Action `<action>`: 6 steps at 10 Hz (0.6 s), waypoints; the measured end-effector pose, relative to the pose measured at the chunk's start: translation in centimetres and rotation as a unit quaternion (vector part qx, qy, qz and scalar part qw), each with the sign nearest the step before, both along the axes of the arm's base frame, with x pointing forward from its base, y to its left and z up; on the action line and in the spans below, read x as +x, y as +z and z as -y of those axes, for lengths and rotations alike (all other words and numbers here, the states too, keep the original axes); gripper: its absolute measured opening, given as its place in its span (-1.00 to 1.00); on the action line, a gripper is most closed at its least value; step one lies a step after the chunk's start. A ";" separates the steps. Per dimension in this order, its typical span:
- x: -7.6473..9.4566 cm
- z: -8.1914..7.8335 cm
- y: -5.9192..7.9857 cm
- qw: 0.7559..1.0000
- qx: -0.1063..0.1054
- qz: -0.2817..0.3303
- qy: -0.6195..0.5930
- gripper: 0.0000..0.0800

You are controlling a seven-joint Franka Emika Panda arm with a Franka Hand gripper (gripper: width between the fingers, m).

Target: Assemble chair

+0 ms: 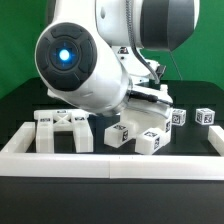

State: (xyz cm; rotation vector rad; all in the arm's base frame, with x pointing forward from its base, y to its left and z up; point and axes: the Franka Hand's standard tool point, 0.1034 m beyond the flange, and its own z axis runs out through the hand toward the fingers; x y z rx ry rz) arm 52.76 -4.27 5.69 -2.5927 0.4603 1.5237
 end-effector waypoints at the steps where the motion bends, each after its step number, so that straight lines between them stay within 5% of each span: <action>1: 1.0 0.7 -0.3 0.999 0.004 0.037 0.012 0.62; 6: 1.5 2.3 1.0 0.999 0.018 0.042 0.005 0.62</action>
Offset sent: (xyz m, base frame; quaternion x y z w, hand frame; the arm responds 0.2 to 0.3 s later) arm 0.0190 -0.0173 0.0281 0.0049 -0.0359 -0.0514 0.9980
